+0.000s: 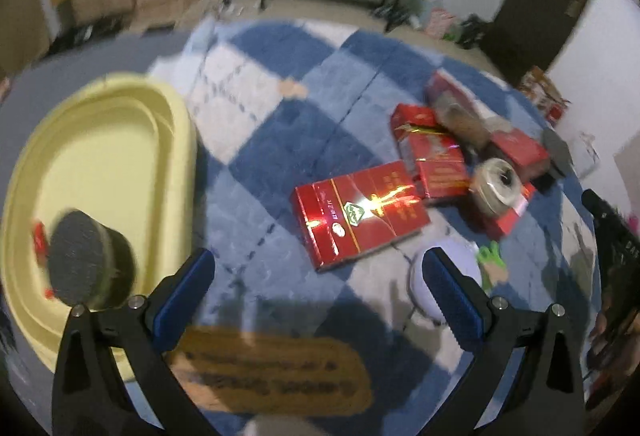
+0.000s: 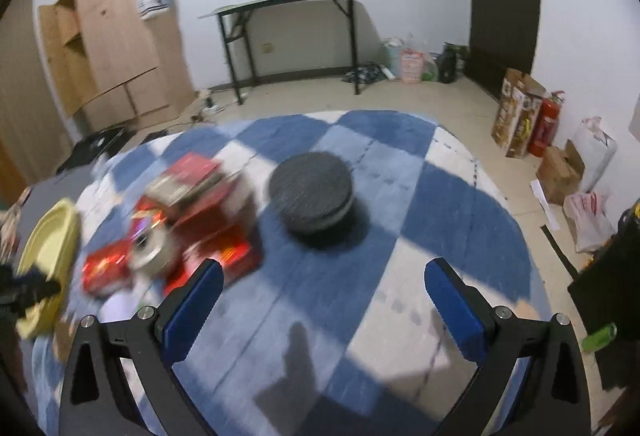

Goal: Organize rigid objects
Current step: 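Grasp the red cigarette box with the left tool while the right tool grasps the second black puck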

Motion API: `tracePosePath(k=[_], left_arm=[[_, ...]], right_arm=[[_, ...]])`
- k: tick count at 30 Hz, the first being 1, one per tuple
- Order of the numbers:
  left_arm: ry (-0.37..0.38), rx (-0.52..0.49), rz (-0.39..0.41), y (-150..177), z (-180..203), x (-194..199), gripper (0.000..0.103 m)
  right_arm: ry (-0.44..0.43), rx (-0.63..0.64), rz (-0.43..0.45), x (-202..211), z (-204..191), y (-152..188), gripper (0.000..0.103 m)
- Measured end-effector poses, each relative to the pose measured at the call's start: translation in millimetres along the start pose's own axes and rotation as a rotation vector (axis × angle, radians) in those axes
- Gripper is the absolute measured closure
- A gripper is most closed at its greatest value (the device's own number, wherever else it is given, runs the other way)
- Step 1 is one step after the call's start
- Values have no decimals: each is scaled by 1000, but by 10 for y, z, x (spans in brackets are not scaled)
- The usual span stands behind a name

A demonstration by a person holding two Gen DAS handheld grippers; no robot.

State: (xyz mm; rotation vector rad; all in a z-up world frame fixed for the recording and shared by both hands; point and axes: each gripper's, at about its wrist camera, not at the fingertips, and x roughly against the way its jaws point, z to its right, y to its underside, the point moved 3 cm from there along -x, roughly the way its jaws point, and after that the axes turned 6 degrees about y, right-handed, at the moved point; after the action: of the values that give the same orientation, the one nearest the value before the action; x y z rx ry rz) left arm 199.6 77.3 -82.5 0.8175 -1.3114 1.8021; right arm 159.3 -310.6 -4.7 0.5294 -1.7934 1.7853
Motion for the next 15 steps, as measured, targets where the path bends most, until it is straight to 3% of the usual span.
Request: tracePosePath(k=[3, 10, 15], left_arm=[[12, 62, -3, -74, 72, -192, 0], [-9, 23, -66, -70, 221, -651, 0], [-33, -7, -45, -102, 235, -719, 0]], right_arm=[[22, 9, -8, -342, 26, -109, 0], [20, 59, -21, -857, -29, -88, 0], [-4, 106, -9, -1107, -142, -157, 0]])
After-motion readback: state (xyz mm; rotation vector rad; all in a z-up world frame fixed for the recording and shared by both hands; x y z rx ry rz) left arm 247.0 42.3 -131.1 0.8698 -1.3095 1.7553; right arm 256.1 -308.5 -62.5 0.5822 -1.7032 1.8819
